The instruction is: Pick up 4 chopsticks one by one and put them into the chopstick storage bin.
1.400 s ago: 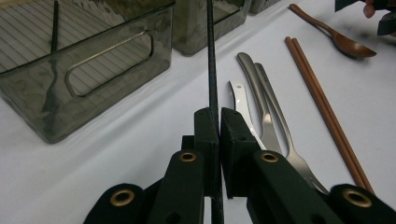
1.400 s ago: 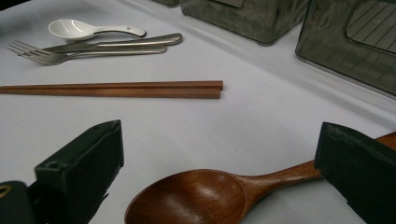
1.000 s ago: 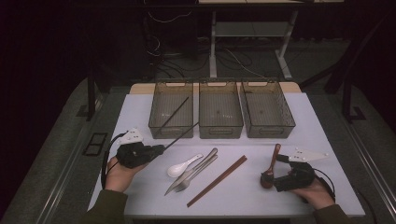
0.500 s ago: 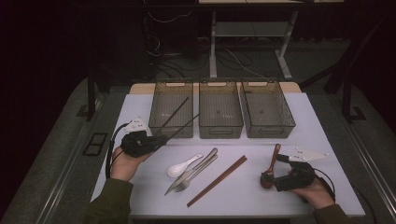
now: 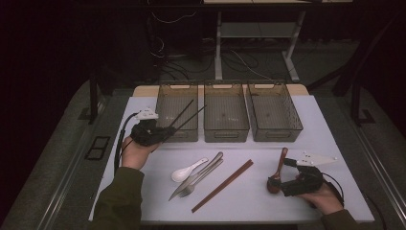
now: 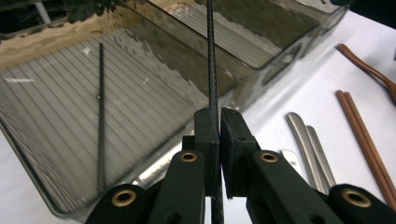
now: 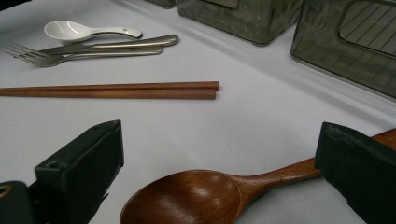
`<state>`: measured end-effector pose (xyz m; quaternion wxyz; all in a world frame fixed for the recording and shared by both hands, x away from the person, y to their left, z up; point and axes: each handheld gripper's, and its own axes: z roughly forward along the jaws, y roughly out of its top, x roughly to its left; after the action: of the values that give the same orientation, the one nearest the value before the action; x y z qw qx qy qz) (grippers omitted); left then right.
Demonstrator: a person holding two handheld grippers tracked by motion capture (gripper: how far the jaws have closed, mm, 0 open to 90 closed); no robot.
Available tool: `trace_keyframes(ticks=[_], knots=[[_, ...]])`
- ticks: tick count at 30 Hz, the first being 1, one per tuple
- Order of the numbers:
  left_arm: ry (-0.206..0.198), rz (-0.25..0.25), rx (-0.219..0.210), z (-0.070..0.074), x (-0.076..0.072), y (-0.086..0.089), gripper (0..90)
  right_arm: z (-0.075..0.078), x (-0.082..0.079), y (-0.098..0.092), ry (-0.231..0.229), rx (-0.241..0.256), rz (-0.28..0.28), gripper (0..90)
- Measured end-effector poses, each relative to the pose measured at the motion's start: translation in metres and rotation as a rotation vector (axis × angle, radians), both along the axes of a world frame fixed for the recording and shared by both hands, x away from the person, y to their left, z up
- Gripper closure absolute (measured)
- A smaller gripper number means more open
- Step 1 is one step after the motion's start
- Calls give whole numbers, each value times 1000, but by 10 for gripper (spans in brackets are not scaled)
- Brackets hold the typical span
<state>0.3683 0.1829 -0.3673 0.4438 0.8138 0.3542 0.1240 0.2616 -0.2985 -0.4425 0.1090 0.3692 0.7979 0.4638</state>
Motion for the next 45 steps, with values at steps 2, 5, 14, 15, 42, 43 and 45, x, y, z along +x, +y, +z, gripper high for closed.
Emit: trace_keyframes(ticks=[2, 5, 14, 15, 42, 43, 45], knots=[[-2, 8, 4, 2, 5, -1, 859, 0, 0, 0, 0, 0, 0, 13], [-1, 30, 11, 5, 14, -2, 859, 0, 0, 0, -1, 0, 0, 13], [6, 115, 39, 7, 41, -3, 859, 0, 0, 0, -2, 2, -2, 13], [5, 120, 38, 7, 45, -3, 859, 0, 0, 0, -2, 3, -2, 13], [59, 231, 39, -24, 93, -4, 858, 0, 0, 0, -4, -1, 2, 13], [63, 230, 43, -25, 93, -5, 858, 0, 0, 0, -4, -2, 2, 13], [75, 230, 53, -27, 94, -6, 858, 0, 0, 0, -4, -1, 2, 13]])
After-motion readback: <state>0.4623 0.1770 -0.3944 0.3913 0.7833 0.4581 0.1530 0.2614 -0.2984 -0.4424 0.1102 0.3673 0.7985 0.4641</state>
